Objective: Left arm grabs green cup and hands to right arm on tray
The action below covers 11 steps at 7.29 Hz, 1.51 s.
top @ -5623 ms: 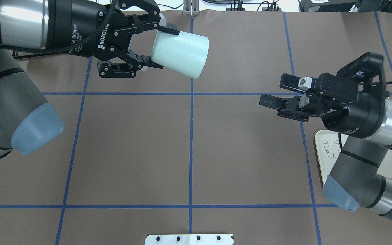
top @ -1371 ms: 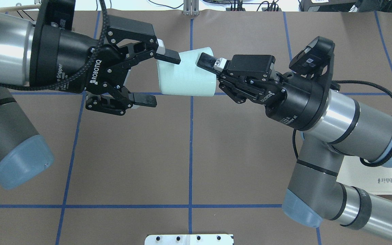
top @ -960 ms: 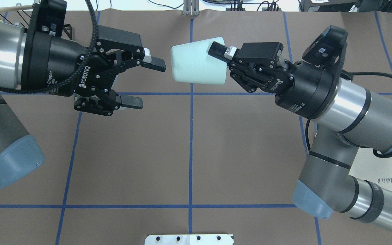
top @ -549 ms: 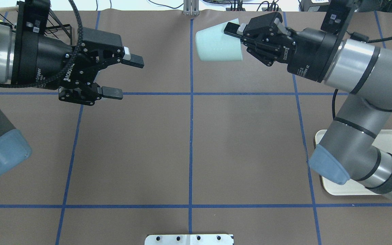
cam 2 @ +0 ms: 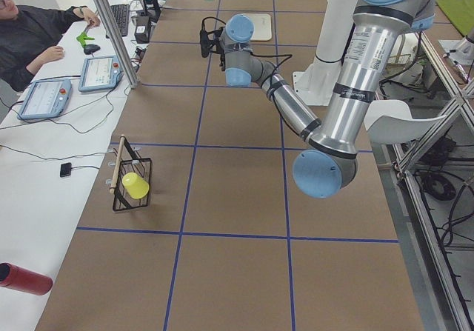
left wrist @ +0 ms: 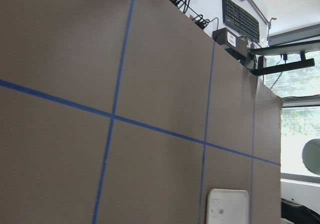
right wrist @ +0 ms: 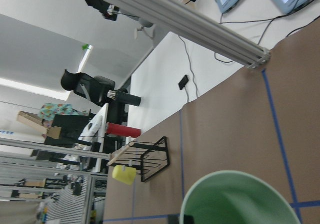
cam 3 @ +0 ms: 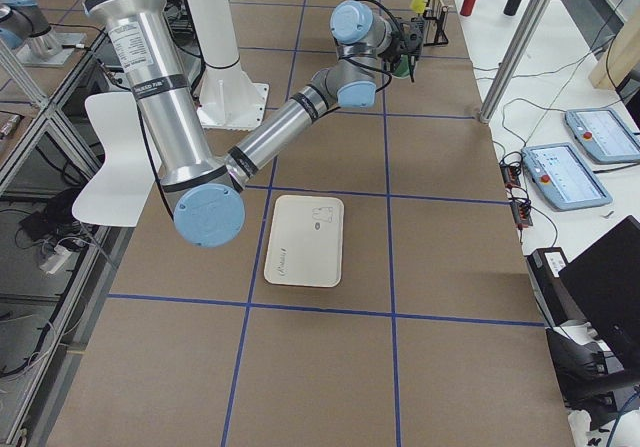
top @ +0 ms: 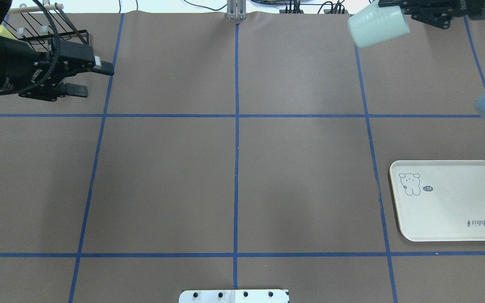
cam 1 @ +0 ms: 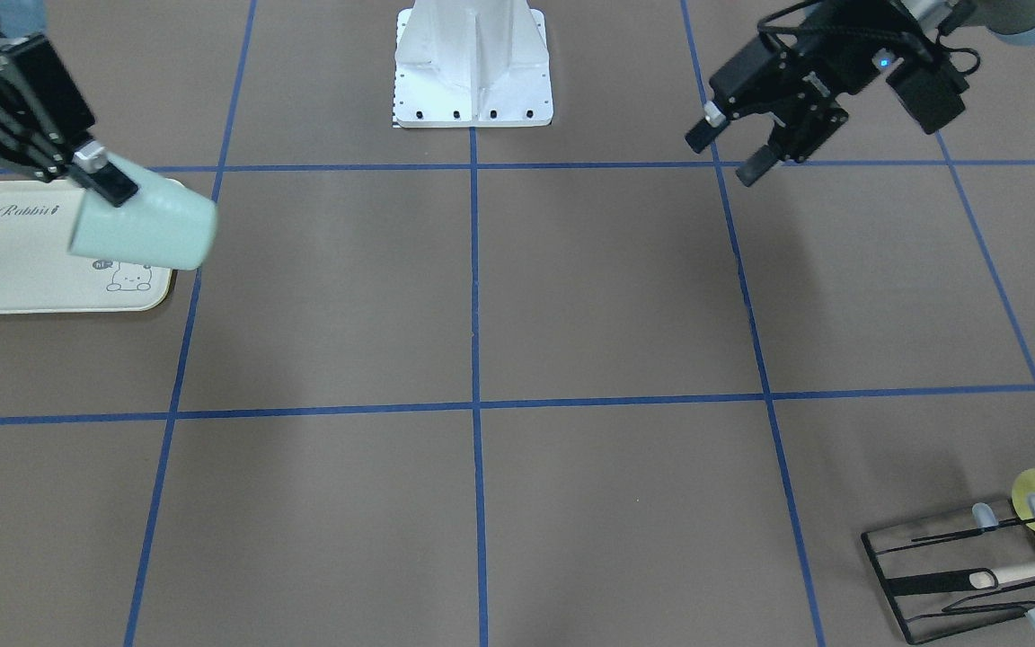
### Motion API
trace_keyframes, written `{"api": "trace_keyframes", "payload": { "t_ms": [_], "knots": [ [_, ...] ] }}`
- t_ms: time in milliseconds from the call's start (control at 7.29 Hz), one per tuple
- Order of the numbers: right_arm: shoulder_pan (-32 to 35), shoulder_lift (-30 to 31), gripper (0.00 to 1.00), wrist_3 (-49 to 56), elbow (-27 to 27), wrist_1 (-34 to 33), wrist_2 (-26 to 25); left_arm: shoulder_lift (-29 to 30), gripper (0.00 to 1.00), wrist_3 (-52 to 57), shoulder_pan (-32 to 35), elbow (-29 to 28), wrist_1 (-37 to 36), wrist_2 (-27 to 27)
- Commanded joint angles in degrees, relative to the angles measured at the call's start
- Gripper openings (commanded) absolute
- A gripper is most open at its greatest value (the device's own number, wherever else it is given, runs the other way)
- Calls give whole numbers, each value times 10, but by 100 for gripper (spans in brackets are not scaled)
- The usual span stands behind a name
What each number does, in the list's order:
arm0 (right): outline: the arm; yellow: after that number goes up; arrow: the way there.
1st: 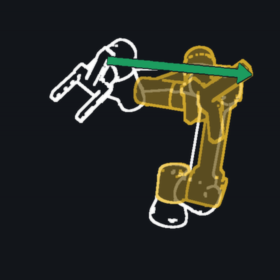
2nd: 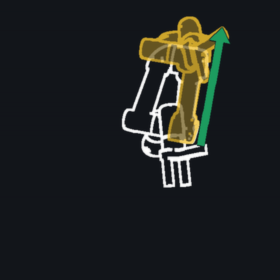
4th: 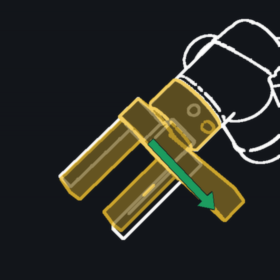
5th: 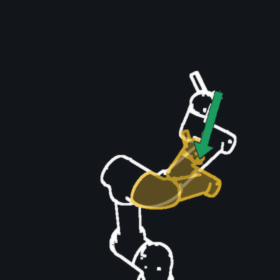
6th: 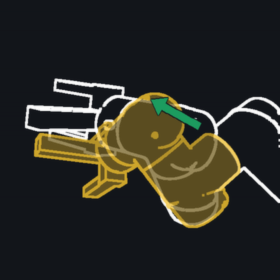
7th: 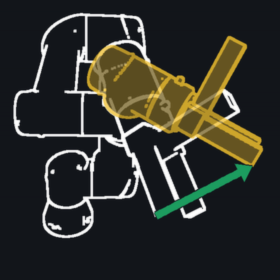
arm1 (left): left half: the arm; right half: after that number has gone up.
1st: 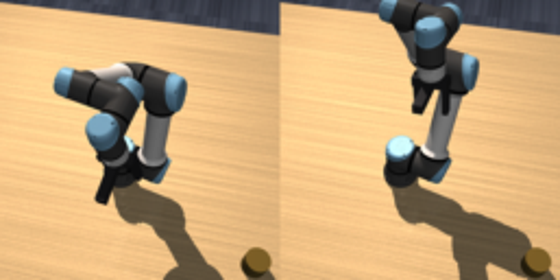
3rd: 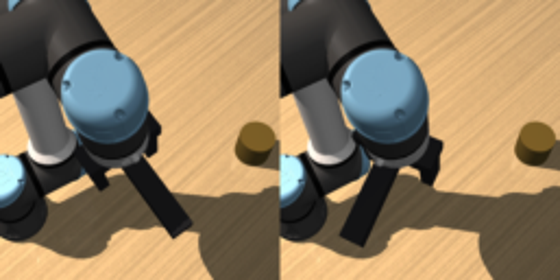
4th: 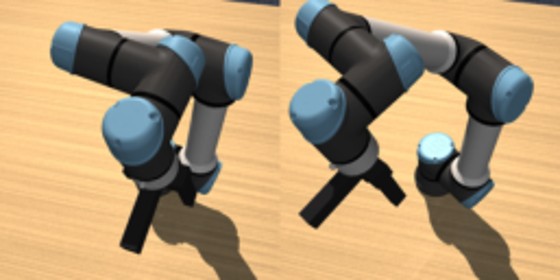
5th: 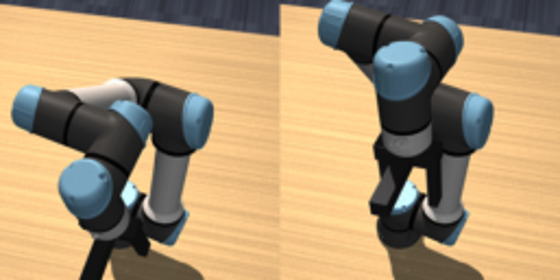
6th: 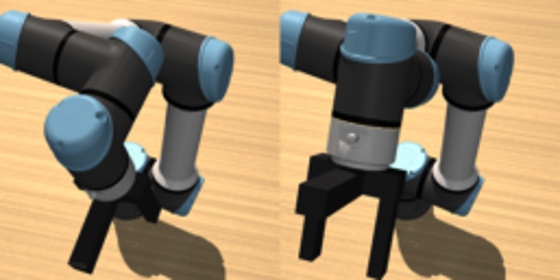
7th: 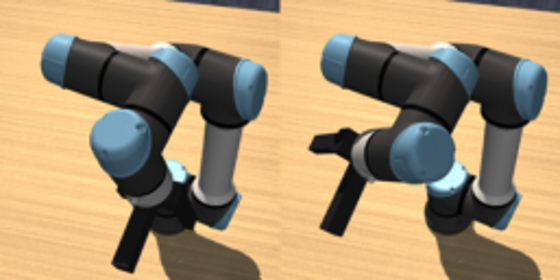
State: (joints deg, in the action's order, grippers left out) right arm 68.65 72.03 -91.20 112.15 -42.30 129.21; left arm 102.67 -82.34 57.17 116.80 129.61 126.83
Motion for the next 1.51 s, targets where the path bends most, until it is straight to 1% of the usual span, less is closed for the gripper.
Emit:
{"api": "trace_keyframes", "payload": {
  "t_ms": [0, 137, 274, 411, 549, 686, 823, 960, 1097, 1234, 1371],
  "knots": [
    [46, 48, 0, 152, 3, -95, 26, -51, 100, 221, 59, -1, -114, -1],
    [49, 70, 0, 226, 3, -133, 25, -82, 100, 348, 98, -2, -169, -1],
    [50, 102, 0, 296, 4, -157, 21, -120, 100, 489, 134, -7, -213, 0],
    [50, 137, 0, 375, 4, -179, 18, -155, 100, 623, 171, -31, -231, 1],
    [50, 162, 0, 425, 5, -198, 18, -181, 100, 741, 216, -71, -233, 6],
    [40, 167, 0, 438, 17, -244, 18, -192, 100, 815, 258, -122, -233, 9],
    [16, 174, 0, 449, 42, -298, 17, -202, 100, 875, 303, -173, -229, 30],
    [-16, 217, 0, 482, 66, -305, -25, -205, 100, 930, 343, -212, -232, 46],
    [-70, 283, 0, 488, 106, -305, -123, -207, 100, 942, 361, -240, -231, 44],
    [-92, 323, 0, 483, 123, -286, -143, -208, 100, 943, 362, -256, -233, 48],
    [-105, 369, 0, 475, 121, -218, -160, -214, 100, 942, 361, -266, -241, 48]
  ]
}}
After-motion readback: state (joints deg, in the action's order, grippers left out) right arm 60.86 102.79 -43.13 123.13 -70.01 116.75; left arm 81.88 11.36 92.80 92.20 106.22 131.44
